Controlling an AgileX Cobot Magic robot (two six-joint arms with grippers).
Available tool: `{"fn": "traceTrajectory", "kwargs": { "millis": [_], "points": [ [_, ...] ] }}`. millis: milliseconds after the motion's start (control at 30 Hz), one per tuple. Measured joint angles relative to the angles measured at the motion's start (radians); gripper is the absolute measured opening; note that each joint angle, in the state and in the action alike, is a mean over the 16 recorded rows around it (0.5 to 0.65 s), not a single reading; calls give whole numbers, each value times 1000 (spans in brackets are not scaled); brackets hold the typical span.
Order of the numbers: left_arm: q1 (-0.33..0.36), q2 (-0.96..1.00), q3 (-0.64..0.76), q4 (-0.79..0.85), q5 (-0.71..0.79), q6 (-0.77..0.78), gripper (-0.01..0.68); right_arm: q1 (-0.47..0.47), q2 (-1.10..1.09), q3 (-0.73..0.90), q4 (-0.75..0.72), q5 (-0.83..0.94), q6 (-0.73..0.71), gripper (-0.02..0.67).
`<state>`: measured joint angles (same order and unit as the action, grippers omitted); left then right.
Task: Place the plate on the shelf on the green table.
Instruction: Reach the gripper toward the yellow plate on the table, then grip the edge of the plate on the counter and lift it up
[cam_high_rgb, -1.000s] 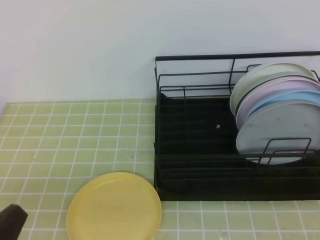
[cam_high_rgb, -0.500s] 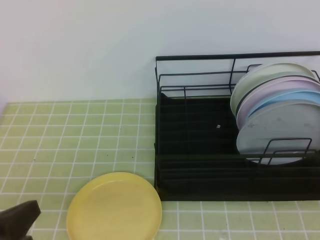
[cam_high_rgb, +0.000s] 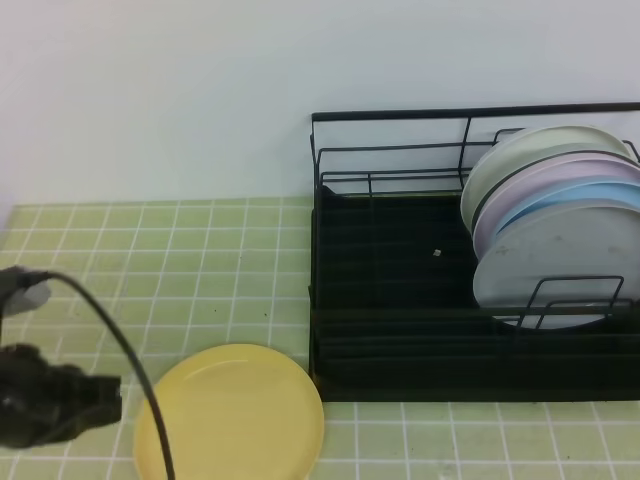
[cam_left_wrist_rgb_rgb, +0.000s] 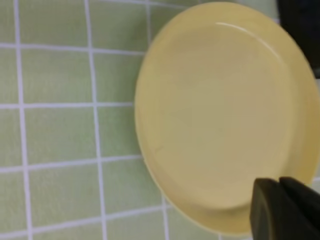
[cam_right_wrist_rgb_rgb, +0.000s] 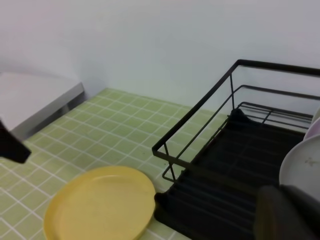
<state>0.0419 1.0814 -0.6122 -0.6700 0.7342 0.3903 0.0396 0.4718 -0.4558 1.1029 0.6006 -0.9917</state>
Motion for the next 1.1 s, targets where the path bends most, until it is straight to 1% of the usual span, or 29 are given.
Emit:
{"fn": "traceTrajectory", "kwargs": {
  "millis": [167, 367, 500, 700, 933, 1033, 1100],
  "points": [
    [0, 157, -78, 29, 20, -8, 145, 7, 0, 1, -2, 1, -3, -2],
    [0, 293, -129, 49, -13, -21, 266, 8, 0, 1, -4, 6, -3, -2],
    [0, 373, -149, 46, -35, -23, 318, 8, 0, 1, -5, 13, -3, -2],
    [0, 480, -170, 25, -70, -2, 328, 8, 0, 1, -6, 30, -1, -2],
    [0, 577, -183, -34, -78, 63, 327, 8, 0, 0, -7, 50, 3, -2],
    [0, 606, -185, -58, -83, 93, 319, 8, 0, 0, -7, 54, 5, -2],
    [0, 621, -187, -74, -85, 115, 300, 8, 0, 0, -8, 56, 5, -2]
  ]
}}
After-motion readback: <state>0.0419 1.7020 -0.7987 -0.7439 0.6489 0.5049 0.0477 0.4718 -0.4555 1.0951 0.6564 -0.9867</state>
